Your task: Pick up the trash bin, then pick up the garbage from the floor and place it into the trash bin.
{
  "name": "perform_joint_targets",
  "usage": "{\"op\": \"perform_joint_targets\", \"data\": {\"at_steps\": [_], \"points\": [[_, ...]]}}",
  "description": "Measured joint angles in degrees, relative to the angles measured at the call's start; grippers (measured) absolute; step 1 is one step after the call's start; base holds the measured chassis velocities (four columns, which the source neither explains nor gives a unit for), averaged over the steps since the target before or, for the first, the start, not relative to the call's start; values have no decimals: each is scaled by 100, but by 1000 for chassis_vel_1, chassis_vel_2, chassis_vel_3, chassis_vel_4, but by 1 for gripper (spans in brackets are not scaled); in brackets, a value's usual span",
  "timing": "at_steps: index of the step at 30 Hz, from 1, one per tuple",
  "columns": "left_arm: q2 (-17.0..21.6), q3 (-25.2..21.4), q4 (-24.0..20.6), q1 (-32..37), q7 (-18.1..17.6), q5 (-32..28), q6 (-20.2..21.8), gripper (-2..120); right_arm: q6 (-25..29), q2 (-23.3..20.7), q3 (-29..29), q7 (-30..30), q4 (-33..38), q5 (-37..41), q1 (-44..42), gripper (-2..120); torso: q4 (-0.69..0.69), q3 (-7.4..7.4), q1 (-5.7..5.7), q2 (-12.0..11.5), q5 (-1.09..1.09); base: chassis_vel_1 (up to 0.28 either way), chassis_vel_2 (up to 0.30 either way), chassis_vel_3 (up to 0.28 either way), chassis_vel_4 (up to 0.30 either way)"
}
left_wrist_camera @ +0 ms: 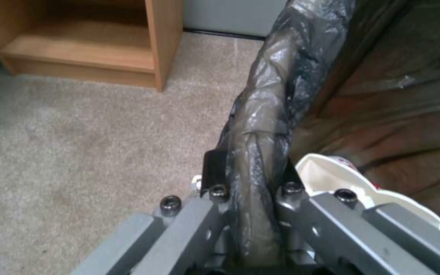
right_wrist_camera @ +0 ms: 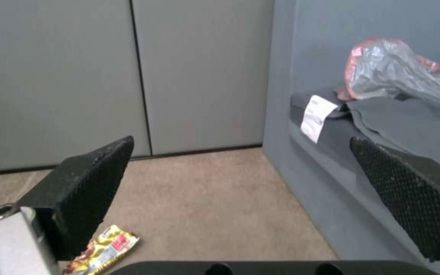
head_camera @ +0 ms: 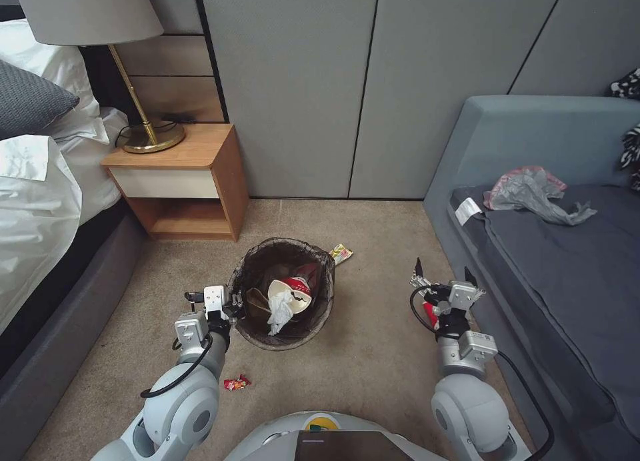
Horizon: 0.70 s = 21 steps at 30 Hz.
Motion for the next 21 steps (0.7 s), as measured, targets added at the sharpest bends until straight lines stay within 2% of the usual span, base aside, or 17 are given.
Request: {"op": "perform_joint_targets", "data": {"at_steps": [10,16,19,21], "points": [[-8,-10,0,-2,-5,0,0,0,-184,25,-90,95,-109,303,128,100,0,0,0,0,0,5,-4,-3,1],[-1,-14,6,-3,-8,0,0,0,-473,-27,-164,233,-126,1080,209,100,1,0,0,0,0,0,0,0,0],[17,-14,18,-21,-12,-7,0,0,-800,-192,-176,443,-284,1907,370,100,1,0,0,0,0,0,0,0,0],[23,-14,18,-24,-13,-11,0,0,-884,-239,-177,493,-331,2097,413,100,0,0,0,0,0,0,0,0,0]]}}
